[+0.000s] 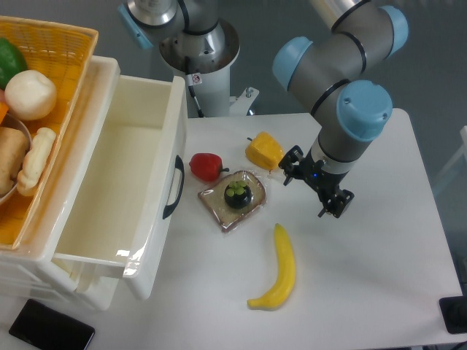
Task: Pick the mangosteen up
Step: 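Move the open gripper over the dark mangosteen on the glass dish, then lower the gripper down around the mangosteen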
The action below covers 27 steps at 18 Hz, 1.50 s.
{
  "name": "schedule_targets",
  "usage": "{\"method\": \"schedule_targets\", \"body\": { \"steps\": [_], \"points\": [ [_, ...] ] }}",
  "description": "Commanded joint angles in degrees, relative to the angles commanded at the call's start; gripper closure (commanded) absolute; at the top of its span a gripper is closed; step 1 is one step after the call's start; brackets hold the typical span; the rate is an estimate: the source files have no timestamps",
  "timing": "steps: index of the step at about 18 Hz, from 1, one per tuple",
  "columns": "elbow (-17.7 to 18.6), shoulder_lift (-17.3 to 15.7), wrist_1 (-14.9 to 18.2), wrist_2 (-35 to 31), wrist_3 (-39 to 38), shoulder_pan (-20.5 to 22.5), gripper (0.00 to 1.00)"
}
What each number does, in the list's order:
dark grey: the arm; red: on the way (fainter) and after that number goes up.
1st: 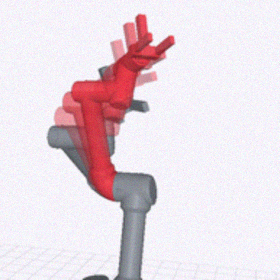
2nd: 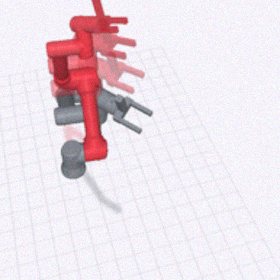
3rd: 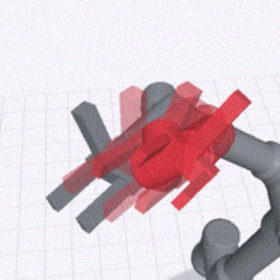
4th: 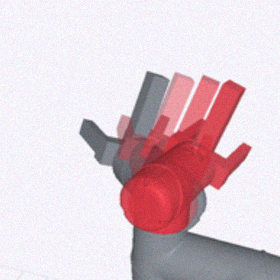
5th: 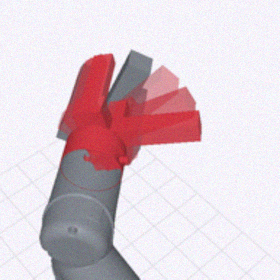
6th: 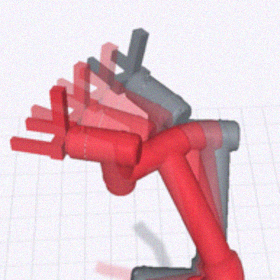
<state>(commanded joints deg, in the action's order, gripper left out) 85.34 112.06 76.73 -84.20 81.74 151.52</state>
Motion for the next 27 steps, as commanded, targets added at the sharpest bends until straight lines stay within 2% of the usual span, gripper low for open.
{"method": "schedule_targets", "body": {
  "steps": [6,7,10,15,18,23,26,27],
  "points": [
    [1.3,-0.3,-0.2,-0.6,-1.2,-1.1,0.0],
    [3.1,-0.9,-1.2,-0.9,-2.7,-1.3,0.0],
    [10.8,-4.1,-9.6,-0.9,-6.6,-2.1,0.0],
    [13.4,-5.3,-9.5,-1.2,-6.9,-4.3,0.0],
    [14.1,-6.2,-8.2,-1.6,-10.1,-5.3,0.0],
    [15.0,-6.0,-7.3,-1.6,-11.7,-7.6,0.0],
    [18.3,-5.9,-7.9,-3.4,-11.7,-7.7,0.0],
    [18.4,-5.9,-7.8,-4.6,-11.8,-8.1,0.0]
  ]
}}
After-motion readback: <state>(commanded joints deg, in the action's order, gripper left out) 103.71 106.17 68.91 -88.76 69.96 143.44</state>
